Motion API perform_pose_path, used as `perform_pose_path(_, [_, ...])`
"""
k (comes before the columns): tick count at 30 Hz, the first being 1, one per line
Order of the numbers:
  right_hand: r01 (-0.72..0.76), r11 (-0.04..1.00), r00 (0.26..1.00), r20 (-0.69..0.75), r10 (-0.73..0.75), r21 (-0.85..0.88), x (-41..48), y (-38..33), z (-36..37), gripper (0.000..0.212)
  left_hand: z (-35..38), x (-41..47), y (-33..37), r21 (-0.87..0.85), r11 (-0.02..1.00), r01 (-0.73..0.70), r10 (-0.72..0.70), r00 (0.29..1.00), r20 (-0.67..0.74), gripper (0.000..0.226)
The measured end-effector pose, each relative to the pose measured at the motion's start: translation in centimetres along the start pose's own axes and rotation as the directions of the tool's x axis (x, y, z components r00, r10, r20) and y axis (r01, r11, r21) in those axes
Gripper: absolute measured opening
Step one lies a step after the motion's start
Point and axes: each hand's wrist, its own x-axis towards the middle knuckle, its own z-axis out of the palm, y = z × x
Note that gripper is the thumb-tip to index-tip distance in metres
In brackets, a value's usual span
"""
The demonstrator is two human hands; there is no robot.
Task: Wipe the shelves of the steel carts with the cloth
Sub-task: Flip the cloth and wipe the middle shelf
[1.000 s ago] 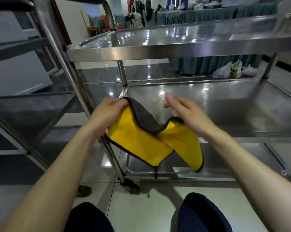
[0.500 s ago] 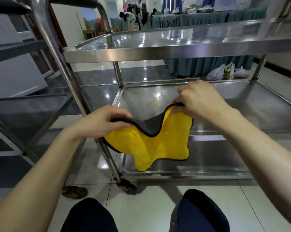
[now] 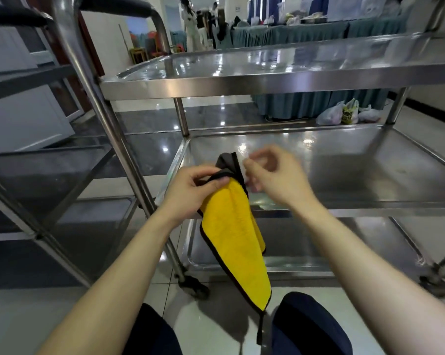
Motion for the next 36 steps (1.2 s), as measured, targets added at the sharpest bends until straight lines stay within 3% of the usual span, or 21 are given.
perform_pose_path(4, [-0.078, 0.988, 0.93, 0.347, 0.121, -0.136, -2.6, 2.7, 1.4, 0.048, -0.3, -1.0, -1.2, -0.083, 0.996, 0.038, -0.042, 0.998, -0.048, 0.012])
perform_pose_path(6, [-0.203, 0.978, 0.909, 0.381, 0.169, 0.051, -2.4, 3.2, 1.7, 0.041, -0.6, -1.6, -1.5, -0.113, 0.992, 0.048, -0.056, 0.996, -0.068, 0.011])
perform_pose_path(9, [-0.398, 0.855, 0.865, 0.446, 0.229, 0.332, -1.9, 3.2, 1.6, 0.019, -1.5, -2.1, -1.7, -0.144, 0.988, 0.06, -0.078, 0.989, -0.127, 0.028])
perform_pose_path(11, [-0.483, 0.771, 0.821, 0.521, 0.234, 0.415, -1.6, 3.4, 1.5, 0.012, -2.3, -2.1, -1.9, -0.109, 0.992, 0.058, -0.075, 0.985, -0.153, 0.038])
perform_pose_path(14, [-0.629, 0.657, 0.689, 0.689, 0.225, 0.414, -1.3, 3.5, 1.5, 0.008, -2.9, -2.0, -1.9, -0.074, 0.997, 0.037, -0.047, 0.99, -0.136, 0.036])
perform_pose_path(15, [-0.662, 0.636, 0.658, 0.714, 0.24, 0.396, -1.4, 3.5, 1.6, 0.011, -2.9, -2.0, -1.9, -0.069, 0.997, 0.032, -0.04, 0.991, -0.124, 0.035])
perform_pose_path(18, [-0.712, 0.573, 0.636, 0.718, 0.283, 0.405, -1.1, 3.8, 1.7, 0.046, -3.3, -1.9, -1.7, -0.043, 0.999, 0.009, -0.012, 0.996, -0.085, 0.029])
perform_pose_path(22, [-0.718, 0.552, 0.626, 0.74, 0.246, 0.424, -0.7, 4.0, 1.3, 0.037, -4.6, -2.2, -1.4, -0.071, 0.997, 0.032, -0.031, 0.999, 0.02, 0.034])
perform_pose_path(24, [-0.695, 0.577, 0.643, 0.73, 0.231, 0.43, -0.4, 4.1, 1.1, 0.047, -5.2, -2.4, -1.5, -0.08, 0.995, 0.06, -0.054, 0.996, 0.075, 0.035])
perform_pose_path(26, [-0.631, 0.637, 0.696, 0.686, 0.212, 0.444, 0.0, 3.5, 0.6, 0.044, -5.9, -2.5, -1.8, -0.056, 0.996, 0.063, -0.056, 0.993, 0.106, 0.027])
perform_pose_path(29, [-0.328, 0.912, 0.821, 0.552, 0.145, 0.248, 0.4, 2.0, -0.7, 0.034, -6.4, -2.9, -2.3, 0.072, 0.996, 0.046, -0.058, 0.983, 0.172, 0.02])
perform_pose_path(30, [-0.207, 0.966, 0.824, 0.559, 0.087, 0.155, 0.7, 1.2, -1.2, 0.033, -6.4, -2.8, -2.4, 0.109, 0.993, 0.038, -0.059, 0.979, 0.194, 0.021])
perform_pose_path(32, [-0.077, 0.995, 0.791, 0.611, 0.026, 0.058, 2.1, -0.5, -2.2, 0.024, -6.4, -1.6, -2.7, 0.19, 0.982, -0.014, -0.027, 0.977, 0.21, 0.016])
perform_pose_path(33, [-0.009, 1.0, 0.809, 0.587, 0.009, -0.003, 3.5, -1.0, -2.3, 0.018, -6.3, -0.4, -2.6, 0.236, 0.97, -0.051, 0.004, 0.981, 0.195, 0.011])
perform_pose_path(35, [0.134, 0.958, 0.916, 0.4, -0.023, -0.254, 7.7, -1.7, -2.0, 0.011, -6.1, 3.1, -2.6, 0.356, 0.931, -0.081, 0.054, 0.995, 0.086, 0.009])
perform_pose_path(36, [0.145, 0.897, 0.957, 0.288, -0.021, -0.417, 9.9, -1.8, -1.4, 0.013, -5.9, 5.0, -2.7, 0.425, 0.903, -0.067, 0.059, 0.998, 0.031, 0.018])
